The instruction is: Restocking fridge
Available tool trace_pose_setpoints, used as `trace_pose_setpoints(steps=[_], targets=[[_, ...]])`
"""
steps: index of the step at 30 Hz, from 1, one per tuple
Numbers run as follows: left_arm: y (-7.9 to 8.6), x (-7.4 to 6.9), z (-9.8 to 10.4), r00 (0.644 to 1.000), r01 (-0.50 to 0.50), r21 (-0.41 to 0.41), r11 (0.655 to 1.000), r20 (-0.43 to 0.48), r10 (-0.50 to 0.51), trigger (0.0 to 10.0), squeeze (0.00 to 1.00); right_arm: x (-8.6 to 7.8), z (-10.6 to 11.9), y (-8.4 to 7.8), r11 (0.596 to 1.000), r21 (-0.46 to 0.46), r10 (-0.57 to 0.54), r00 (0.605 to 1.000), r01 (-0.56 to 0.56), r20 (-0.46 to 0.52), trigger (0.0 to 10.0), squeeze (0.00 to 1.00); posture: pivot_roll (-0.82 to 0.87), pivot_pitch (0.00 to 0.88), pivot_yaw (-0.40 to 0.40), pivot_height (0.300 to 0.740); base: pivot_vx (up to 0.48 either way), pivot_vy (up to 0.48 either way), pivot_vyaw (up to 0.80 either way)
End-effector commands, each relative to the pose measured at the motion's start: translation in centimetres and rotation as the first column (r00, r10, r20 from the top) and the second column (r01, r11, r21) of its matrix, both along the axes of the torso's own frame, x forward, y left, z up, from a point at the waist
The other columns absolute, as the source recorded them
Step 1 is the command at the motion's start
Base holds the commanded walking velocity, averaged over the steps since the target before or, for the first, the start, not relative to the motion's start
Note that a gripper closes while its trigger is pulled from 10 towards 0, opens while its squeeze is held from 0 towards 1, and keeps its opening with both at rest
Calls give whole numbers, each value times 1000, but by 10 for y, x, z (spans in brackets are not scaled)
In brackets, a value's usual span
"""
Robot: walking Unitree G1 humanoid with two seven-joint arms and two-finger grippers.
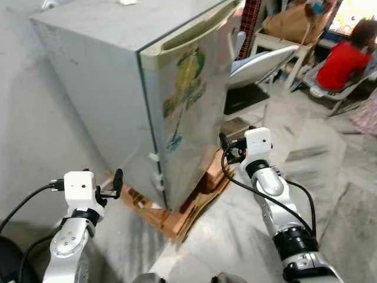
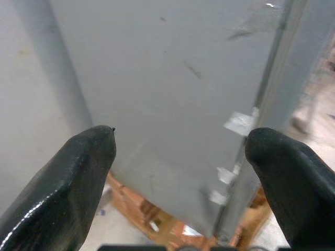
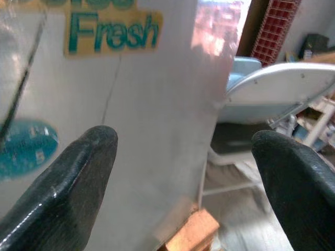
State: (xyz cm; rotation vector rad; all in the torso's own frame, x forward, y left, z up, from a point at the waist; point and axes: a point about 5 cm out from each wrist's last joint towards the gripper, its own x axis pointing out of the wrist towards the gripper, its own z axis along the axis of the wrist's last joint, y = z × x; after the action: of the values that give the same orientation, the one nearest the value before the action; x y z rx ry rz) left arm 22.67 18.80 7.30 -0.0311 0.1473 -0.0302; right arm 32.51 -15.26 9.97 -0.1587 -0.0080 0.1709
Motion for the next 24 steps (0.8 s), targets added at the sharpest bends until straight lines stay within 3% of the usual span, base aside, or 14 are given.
trace_pose_setpoints(steps=[1,24], targets=[[2,0,3,1000,6,15,1000,11,-6,10000,0,1,1,-1,1000,8,-8,1000,8,2,10000,0,30,35,11,740,0,0,-694],[-2,2,3,999,32,-18,999,8,-32,10000,0,0,-1,0,1000,-10,3,1000,-3,-8,10000,0,18,50,7,740,0,0,-800]])
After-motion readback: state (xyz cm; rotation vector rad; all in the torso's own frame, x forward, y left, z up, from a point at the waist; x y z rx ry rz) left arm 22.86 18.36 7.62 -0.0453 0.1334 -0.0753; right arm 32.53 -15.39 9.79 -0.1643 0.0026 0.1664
